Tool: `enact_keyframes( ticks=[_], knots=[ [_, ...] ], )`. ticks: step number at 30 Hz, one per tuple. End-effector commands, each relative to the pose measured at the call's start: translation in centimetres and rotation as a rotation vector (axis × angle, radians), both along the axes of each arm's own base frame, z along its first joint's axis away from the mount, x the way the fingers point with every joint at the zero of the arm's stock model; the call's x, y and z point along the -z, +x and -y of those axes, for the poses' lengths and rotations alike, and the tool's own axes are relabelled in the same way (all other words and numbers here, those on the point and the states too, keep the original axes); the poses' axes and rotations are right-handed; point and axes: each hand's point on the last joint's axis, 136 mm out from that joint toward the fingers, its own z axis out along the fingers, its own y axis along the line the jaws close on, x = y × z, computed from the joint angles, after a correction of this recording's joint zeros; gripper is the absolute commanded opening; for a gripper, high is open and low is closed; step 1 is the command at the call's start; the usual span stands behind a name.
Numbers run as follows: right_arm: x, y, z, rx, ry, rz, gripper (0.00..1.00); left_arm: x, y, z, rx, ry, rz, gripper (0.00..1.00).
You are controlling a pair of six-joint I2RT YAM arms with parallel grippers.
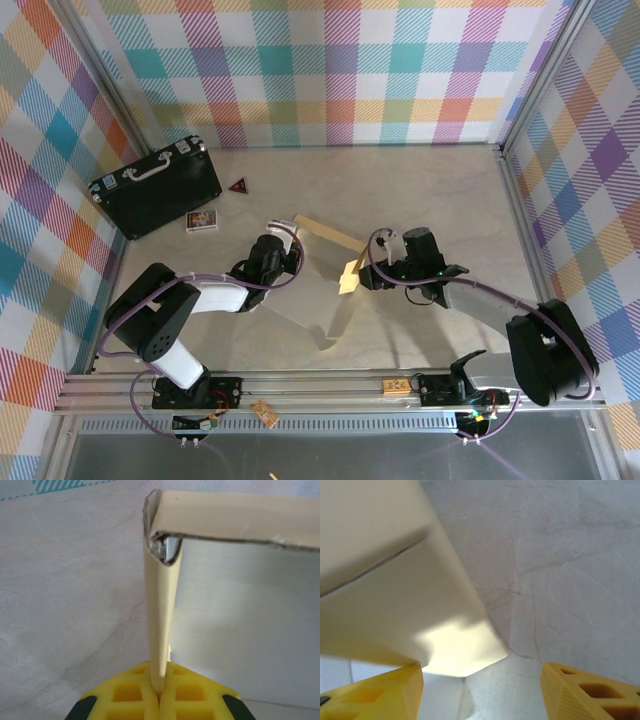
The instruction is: Fold the paper box
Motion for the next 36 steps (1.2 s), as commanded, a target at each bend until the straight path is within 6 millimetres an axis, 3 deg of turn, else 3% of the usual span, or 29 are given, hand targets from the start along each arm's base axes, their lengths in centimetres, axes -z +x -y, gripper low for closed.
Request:
enact_keyframes(
  ticks=[1,5,8,11,13,16,19,20,21,22,24,26,29,33,36],
  knots=[
    [-0.3,-1.5,0.9,0.059,0.012,-0.047,0.65,2.1,-0.9,-0.4,0.003,0.051,-0.080,0.00],
    [-0.2,-1.4,1.3,0.092,0.019,-0.030,0.67,2.1,-0.9,-0.2,0.012,0.035,-0.079,0.00],
    [0.0,0.8,2.2,0.117,-0.057,0.015,0.67,2.1,-1.1,0.1,0.034,0.030,-0.079,0.00],
    [-1.7,2.3,2.3,0.097,-0.016,0.049,0.64,2.1,-1.1,0.2,0.041,0.033,-0.078,0.00],
    [-3.6,1.3,1.6,0.012,0.015,0.092,0.67,2.0,-1.1,0.2,0.045,0.037,-0.077,0.00],
    [-6.2,-2.1,1.8,-0.056,0.082,0.172,0.74,2.1,-1.0,0.1,0.043,0.041,-0.080,0.00],
    [-7.3,-3.8,4.7,0.066,0.094,0.236,0.85,2.3,-1.0,0.1,0.043,0.041,-0.087,0.00],
    [-7.0,-3.6,6.1,0.143,0.081,0.227,0.84,2.3,-1.0,0.1,0.043,0.041,-0.086,0.00],
    [-6.5,-3.1,7.5,0.227,0.075,0.215,0.74,2.3,-1.0,0.1,0.042,0.039,-0.087,0.00],
    [-6.1,-2.4,8.8,0.308,0.085,0.186,0.60,2.4,-1.0,0.1,0.046,0.038,-0.089,0.00],
    [-5.3,-1.2,9.4,0.357,0.114,0.098,0.35,2.3,-1.1,0.2,0.049,0.034,-0.089,0.00],
    [-4.5,-0.1,8.4,0.331,0.130,0.026,0.26,2.2,-1.1,0.2,0.051,0.033,-0.090,0.00],
    [-4.0,1.0,6.3,0.235,0.174,0.024,0.26,2.2,-1.1,0.1,0.050,0.035,-0.088,0.00],
    [-3.3,1.5,3.8,0.107,0.160,0.013,0.32,2.2,-1.0,0.4,0.060,0.032,-0.091,0.00],
    [-2.9,1.5,2.7,0.051,0.138,0.039,0.46,2.1,-0.9,0.6,0.061,0.027,-0.089,0.00]
  ],
)
